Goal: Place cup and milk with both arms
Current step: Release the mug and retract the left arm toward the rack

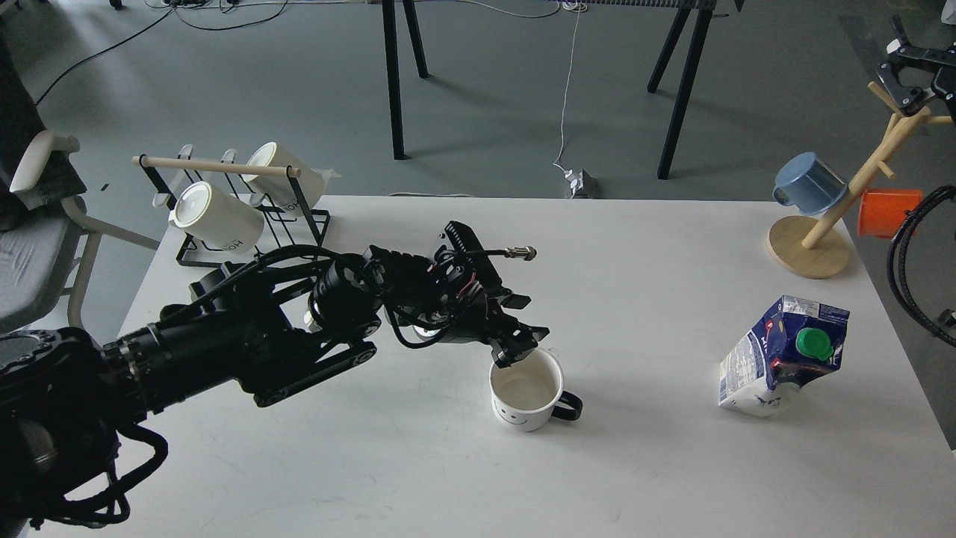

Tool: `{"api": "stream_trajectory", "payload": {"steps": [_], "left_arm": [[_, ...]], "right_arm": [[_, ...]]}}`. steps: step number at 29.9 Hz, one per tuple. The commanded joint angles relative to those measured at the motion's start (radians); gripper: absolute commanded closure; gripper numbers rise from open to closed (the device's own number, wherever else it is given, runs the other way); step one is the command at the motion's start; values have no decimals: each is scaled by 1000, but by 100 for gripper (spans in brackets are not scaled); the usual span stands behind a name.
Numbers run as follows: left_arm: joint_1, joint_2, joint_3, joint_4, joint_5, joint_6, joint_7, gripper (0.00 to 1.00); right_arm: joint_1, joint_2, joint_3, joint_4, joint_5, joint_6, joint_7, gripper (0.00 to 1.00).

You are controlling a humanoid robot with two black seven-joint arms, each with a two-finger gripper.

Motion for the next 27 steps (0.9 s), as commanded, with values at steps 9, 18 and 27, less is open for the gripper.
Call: {"api": "stream_trajectory", "payload": {"steps": [9,18,27], "left_arm": [[-51,22,-576,0,-549,32,-9,1],[-65,180,-693,118,-1206,77,-6,1],[-75,241,-684,201,-1828,68,2,0]], "right_arm": [[-54,-57,0,64,9,0,2,1],[-111,-109,1,150,26,0,8,1],[-248,-201,11,272,123,0,8,1]]}}
